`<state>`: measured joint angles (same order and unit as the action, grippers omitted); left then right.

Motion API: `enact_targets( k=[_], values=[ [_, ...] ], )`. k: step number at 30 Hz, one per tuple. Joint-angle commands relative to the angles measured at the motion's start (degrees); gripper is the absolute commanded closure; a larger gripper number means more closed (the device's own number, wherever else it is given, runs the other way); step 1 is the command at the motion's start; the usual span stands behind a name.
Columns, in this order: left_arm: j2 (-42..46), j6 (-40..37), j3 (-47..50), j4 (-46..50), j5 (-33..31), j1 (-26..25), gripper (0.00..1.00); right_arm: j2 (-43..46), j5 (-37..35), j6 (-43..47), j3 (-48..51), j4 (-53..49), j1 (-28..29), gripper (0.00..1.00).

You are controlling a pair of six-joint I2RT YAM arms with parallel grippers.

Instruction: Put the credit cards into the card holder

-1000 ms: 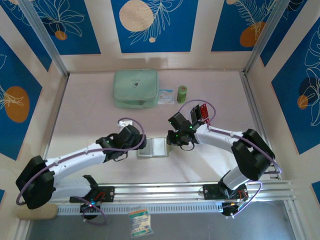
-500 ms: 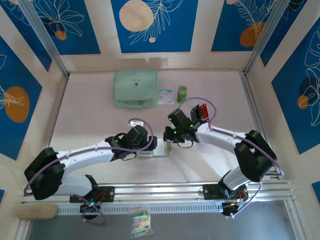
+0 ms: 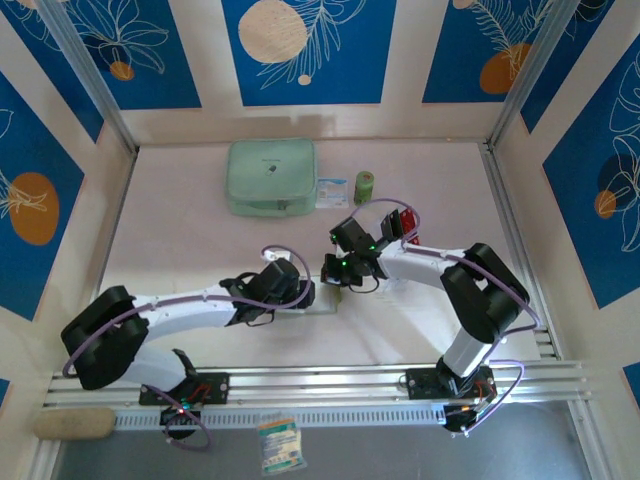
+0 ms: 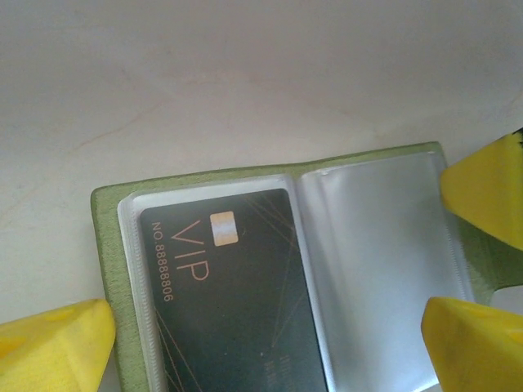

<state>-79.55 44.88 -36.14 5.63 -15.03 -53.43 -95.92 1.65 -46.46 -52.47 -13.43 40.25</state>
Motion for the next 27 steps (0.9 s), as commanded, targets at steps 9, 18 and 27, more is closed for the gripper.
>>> enact_targets(
  k=[9,18,27],
  values=[
    [-1.73,-1.99,0.01,-0.97,-0.44,-0.52,0.03,-4.69,5.50,0.94,-0.88,2.68,-0.22,1.00],
    [-3.04,-2.61,0.01,-0.62,-0.74,-0.45,0.03,-6.30,6.66,-0.32,-1.15,4.09,0.71,1.00],
    [-4.69,-2.70,0.63,-0.70,-1.19,-0.46,0.03,-5.79,7.38,-0.95,-1.40,4.51,0.71,1.00]
  ],
)
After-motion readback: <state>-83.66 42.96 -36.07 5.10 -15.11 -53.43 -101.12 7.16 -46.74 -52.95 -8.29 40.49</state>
